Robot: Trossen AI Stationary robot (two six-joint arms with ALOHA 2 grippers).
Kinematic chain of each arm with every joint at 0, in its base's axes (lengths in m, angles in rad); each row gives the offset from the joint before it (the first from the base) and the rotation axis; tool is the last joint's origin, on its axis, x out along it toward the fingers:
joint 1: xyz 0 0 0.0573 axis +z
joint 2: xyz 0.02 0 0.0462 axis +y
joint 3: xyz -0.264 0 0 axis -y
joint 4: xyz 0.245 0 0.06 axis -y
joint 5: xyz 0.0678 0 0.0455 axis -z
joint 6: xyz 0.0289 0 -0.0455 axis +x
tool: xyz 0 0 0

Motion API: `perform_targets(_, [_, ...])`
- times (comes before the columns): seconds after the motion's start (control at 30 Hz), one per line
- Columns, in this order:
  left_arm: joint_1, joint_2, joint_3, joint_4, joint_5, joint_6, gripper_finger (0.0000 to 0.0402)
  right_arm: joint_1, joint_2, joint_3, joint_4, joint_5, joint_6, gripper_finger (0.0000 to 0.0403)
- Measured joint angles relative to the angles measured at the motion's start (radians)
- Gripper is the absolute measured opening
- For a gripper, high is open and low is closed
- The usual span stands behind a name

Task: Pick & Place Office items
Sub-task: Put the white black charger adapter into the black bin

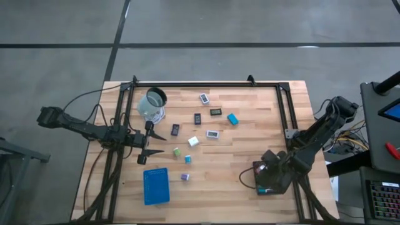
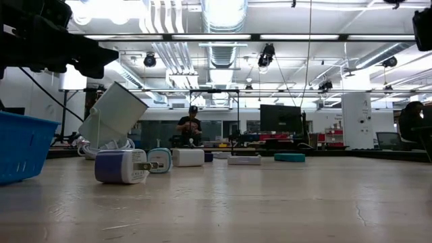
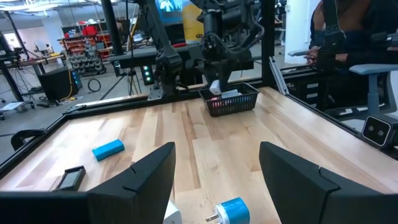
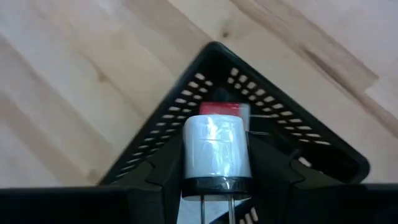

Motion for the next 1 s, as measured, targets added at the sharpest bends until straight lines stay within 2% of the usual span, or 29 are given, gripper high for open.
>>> perform_targets(0.37, [0.000,0.000,0.000,0.000,0.000,0.000,0.0237,-0.001,0.120,0.000,0.007,0.006,0.000,0.0137])
perform_targets(1.0, [0.000,0.000,-0.001,0.000,0.000,0.000,0.0237,-0.001,0.131,0.000,0.017,0.007,0.027,0.0153])
